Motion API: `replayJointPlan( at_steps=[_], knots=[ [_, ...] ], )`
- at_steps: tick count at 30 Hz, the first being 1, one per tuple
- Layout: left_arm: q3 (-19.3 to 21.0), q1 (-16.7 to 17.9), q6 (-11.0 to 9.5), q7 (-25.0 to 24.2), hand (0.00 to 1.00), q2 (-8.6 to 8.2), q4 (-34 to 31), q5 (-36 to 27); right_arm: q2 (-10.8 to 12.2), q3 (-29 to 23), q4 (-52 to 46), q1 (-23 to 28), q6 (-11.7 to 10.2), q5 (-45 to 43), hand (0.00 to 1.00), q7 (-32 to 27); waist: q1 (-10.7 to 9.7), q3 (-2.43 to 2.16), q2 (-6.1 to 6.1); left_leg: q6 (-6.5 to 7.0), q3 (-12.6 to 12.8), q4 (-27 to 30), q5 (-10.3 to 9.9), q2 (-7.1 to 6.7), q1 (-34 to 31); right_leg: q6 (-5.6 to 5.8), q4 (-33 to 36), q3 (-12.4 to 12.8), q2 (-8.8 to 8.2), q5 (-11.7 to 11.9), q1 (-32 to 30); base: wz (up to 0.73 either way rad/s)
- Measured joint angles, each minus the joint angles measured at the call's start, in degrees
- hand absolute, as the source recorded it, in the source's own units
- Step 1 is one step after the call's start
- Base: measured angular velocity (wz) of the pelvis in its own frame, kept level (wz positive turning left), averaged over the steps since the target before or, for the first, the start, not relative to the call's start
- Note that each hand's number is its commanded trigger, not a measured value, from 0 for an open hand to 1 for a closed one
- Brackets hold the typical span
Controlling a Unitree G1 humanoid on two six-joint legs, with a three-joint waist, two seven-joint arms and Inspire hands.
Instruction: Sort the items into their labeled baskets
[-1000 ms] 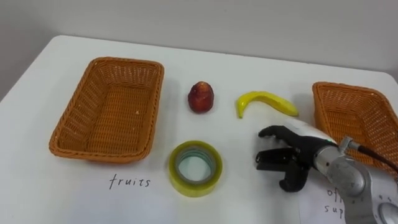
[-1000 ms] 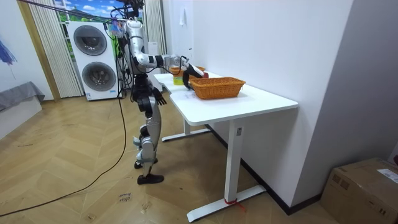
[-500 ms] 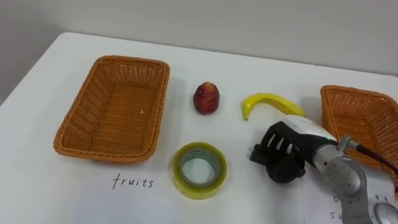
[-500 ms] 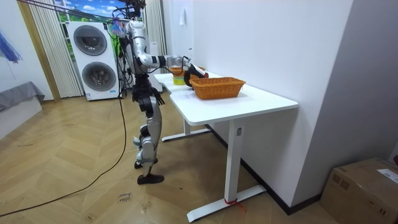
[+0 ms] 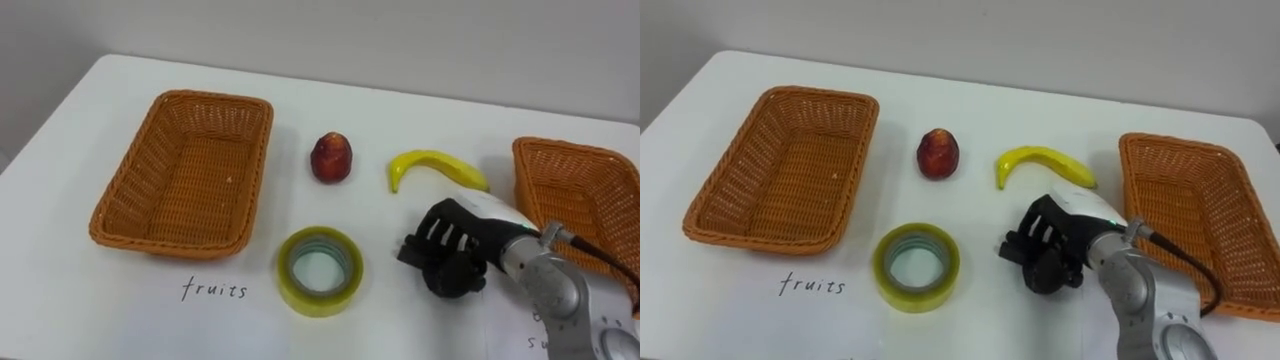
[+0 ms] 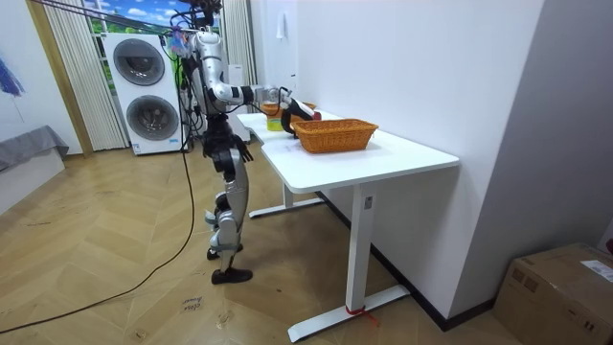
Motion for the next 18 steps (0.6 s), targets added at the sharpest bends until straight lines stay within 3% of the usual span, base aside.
replayJointPlan(
  at_steps=[7, 10, 16, 18],
  knots=[
    [-0.13, 0.44, -0.16, 1.60, 0.00, -0.01, 0.00, -0.16, -0.08, -0.03, 0.16, 0.32, 0.01, 4.84, 1.00, -1.22, -0.87, 0.09, -0.28, 0.04, 0.14, -0.01, 0.05, -0.07, 0.01, 0.00, -0.02, -0.12, -0.10, 0.00, 0.04, 0.00],
    [-0.09, 0.60, -0.21, 2.47, 0.00, 0.01, 0.02, -0.38, -0.08, -0.02, -1.10, 0.36, -0.04, 6.28, 1.00, -0.97, -1.26, 0.39, -0.50, 0.04, 0.15, -0.55, 0.05, -0.08, -0.12, 0.00, -0.03, -0.10, -0.04, 0.00, -0.20, 0.00],
    [0.12, 1.61, -0.82, 2.69, 0.00, -0.06, 0.09, -0.51, -0.08, -1.04, -3.31, 0.35, -1.30, 7.51, 1.00, -0.96, -1.96, 0.36, -0.46, 0.08, 0.22, -0.66, 0.08, -0.11, -0.08, 0.00, -0.07, 0.12, 0.00, 0.00, -0.27, 0.00],
    [0.12, 1.86, -0.96, 2.60, 0.00, -0.12, 0.11, -0.56, -0.13, -2.92, -6.08, 0.35, -1.92, 9.35, 1.00, -1.28, -1.93, 0.55, -0.15, 0.09, 0.21, -0.48, 0.08, -0.16, -0.09, 0.01, -0.13, 0.12, -0.04, 0.00, -0.23, 0.00]
  ],
)
